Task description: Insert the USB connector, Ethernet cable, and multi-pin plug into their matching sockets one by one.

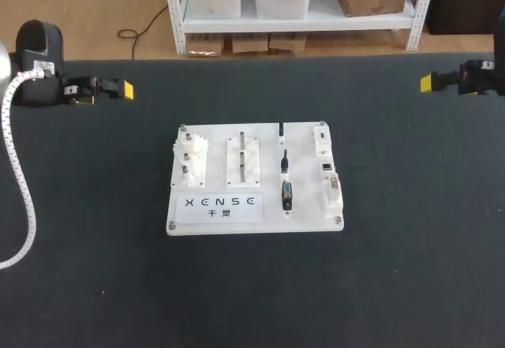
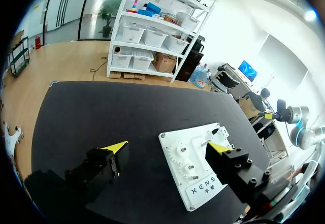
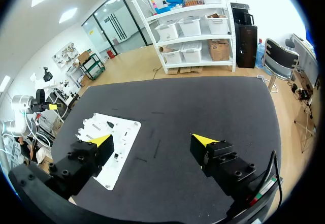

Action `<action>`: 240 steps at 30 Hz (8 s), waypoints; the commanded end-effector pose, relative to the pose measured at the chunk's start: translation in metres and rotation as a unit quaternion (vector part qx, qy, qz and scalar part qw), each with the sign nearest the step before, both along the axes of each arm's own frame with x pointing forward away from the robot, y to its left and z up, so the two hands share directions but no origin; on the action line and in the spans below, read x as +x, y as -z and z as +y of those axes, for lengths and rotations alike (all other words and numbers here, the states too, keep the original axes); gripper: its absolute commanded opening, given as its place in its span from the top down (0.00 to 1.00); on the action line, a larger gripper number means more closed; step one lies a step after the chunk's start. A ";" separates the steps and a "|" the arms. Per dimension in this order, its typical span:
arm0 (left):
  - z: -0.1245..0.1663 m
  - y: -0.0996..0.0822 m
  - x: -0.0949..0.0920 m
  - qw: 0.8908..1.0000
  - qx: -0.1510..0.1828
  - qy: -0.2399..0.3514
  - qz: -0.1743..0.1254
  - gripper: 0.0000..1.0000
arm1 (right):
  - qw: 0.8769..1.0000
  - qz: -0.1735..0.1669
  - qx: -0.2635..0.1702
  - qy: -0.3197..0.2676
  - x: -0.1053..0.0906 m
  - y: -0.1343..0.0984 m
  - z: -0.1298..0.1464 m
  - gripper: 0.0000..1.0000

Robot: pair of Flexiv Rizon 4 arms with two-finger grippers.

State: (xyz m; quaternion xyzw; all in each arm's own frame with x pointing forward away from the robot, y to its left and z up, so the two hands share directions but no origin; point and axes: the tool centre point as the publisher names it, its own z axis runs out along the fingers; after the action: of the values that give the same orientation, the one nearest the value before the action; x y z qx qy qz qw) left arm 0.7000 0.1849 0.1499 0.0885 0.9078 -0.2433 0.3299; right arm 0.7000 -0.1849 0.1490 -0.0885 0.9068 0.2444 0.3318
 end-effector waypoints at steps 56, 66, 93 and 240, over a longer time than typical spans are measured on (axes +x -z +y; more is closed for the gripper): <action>0.000 0.000 0.000 1.000 0.000 0.000 0.000 0.00 | 1.000 0.000 -0.001 0.000 0.000 0.000 0.000 0.00; 0.000 0.000 0.000 1.000 0.000 0.000 0.000 0.00 | 1.000 -0.001 -0.006 -0.006 0.004 -0.003 0.005 0.00; 0.000 0.000 0.000 1.000 0.000 0.000 0.000 0.00 | 0.969 0.105 -0.223 0.005 0.035 0.024 0.180 0.00; 0.000 0.000 0.000 1.000 0.000 0.000 0.000 0.00 | 0.926 0.281 -0.229 0.106 0.049 0.127 0.258 1.00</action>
State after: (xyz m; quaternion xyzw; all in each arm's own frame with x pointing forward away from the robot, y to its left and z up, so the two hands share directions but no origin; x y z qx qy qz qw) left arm 0.7000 0.1849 0.1499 0.0885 0.9078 -0.2433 0.3299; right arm 0.7573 0.0714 0.0174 0.0052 0.9990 0.0071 0.0444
